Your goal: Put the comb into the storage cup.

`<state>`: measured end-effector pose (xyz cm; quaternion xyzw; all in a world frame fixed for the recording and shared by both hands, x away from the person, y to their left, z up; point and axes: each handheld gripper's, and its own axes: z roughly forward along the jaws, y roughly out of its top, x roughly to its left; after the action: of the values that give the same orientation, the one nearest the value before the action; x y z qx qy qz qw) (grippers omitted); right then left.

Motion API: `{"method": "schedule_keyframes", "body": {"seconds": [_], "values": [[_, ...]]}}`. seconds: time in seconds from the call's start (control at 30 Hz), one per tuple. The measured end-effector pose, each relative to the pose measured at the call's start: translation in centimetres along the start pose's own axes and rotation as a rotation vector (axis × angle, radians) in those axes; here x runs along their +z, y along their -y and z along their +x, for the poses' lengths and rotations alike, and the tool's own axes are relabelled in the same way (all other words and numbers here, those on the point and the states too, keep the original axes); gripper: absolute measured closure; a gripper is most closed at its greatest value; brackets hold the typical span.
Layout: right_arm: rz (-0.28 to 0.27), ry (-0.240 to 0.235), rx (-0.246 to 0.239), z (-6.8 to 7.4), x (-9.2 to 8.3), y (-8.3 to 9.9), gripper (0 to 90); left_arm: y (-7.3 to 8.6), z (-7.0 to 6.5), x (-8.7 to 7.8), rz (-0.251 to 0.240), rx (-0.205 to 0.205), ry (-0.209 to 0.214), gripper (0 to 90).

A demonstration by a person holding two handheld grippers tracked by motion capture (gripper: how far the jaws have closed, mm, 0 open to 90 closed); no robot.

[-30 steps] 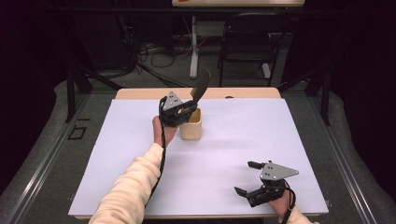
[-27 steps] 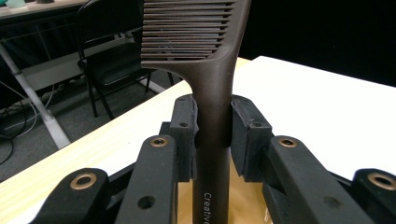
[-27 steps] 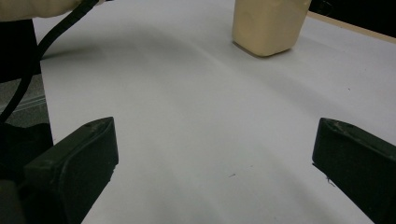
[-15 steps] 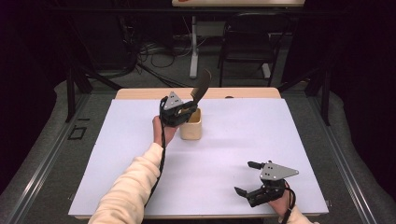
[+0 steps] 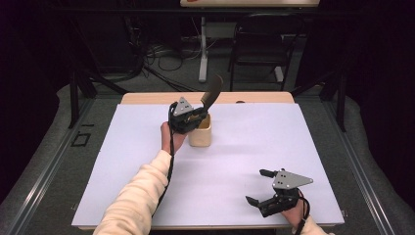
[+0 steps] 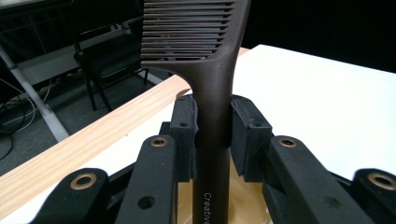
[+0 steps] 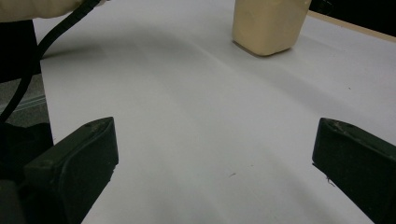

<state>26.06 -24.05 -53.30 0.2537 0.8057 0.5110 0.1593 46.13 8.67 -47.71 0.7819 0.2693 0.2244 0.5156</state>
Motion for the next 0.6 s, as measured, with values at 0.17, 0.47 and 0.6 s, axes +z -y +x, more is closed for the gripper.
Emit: {"method": "schedule_keyframes", "body": {"seconds": [0.17,0.47,0.6], "values": [[0.0,0.0,0.0,0.0,0.0,0.0,0.0,0.07,-0.01,0.11,0.009,0.002,-0.001,72.7],[0.0,0.0,-0.001,-0.01,-0.01,0.0,0.0,0.12,-0.09,0.26,0.025,0.005,-0.003,72.7],[0.0,0.0,-0.001,-0.01,-0.01,0.0,0.0,0.17,-0.06,0.3,0.032,0.004,-0.004,72.6]]}}
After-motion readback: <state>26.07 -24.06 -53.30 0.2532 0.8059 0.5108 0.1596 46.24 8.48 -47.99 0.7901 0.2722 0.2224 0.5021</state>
